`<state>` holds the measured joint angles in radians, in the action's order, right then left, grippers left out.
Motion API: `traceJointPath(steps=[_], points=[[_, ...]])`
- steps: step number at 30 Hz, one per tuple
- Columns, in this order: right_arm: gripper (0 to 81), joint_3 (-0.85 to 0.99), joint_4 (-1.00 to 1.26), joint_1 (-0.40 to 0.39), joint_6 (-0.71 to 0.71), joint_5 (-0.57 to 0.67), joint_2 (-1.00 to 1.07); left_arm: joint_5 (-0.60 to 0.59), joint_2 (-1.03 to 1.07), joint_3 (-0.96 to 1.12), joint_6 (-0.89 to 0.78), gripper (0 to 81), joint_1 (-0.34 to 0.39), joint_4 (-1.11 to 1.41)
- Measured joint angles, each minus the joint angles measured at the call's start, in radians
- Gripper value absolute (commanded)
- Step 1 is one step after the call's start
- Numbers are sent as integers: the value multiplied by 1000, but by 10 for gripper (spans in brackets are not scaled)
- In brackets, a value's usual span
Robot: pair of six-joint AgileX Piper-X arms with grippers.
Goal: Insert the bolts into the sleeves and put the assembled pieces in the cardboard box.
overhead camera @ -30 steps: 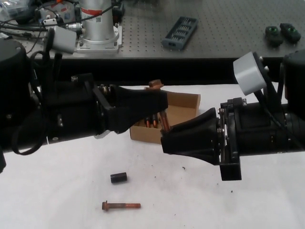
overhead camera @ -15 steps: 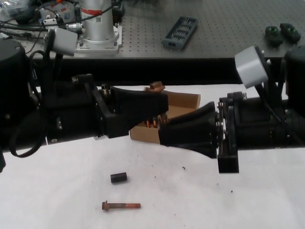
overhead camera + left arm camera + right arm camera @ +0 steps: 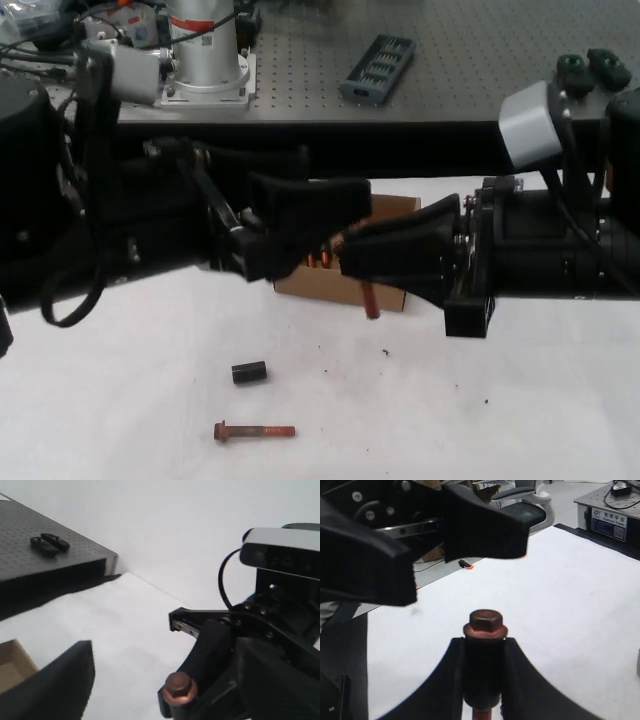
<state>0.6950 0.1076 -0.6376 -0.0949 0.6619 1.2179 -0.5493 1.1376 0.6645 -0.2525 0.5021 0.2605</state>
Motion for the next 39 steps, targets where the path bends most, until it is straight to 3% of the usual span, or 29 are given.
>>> traceJointPath(steps=[8, 14, 23, 26, 29, 34, 35, 37, 39], points=[[43, 138, 2, 83, -48, -30, 195, 219, -5, 2, 137, 557, -209, -326], [43, 365, -56, 98, -72, -105, 447, 252, -26, 2, 159, 472, -337, -506], [43, 636, -212, 98, -142, -265, 704, 187, -182, 2, 149, 452, -354, -535], [43, 725, -307, 98, -183, -390, 779, 155, -224, 2, 113, 452, -354, -542], [43, 756, -334, 100, -213, -494, 804, 110, -288, 2, 61, 452, -354, -565], [13, 767, -374, 99, -278, -532, 815, 19, -371, 2, 7, 452, -354, -703], [25, 768, -386, 99, -287, -529, 815, -1, -381, 2, -33, 452, -354, -728], [137, 771, -427, 99, -298, -502, 815, -12, -388, 2, -71, 452, -354, -737], [311, 771, -454, 99, -303, -485, 815, -15, -388, 2, -90, 452, -354, -738]])
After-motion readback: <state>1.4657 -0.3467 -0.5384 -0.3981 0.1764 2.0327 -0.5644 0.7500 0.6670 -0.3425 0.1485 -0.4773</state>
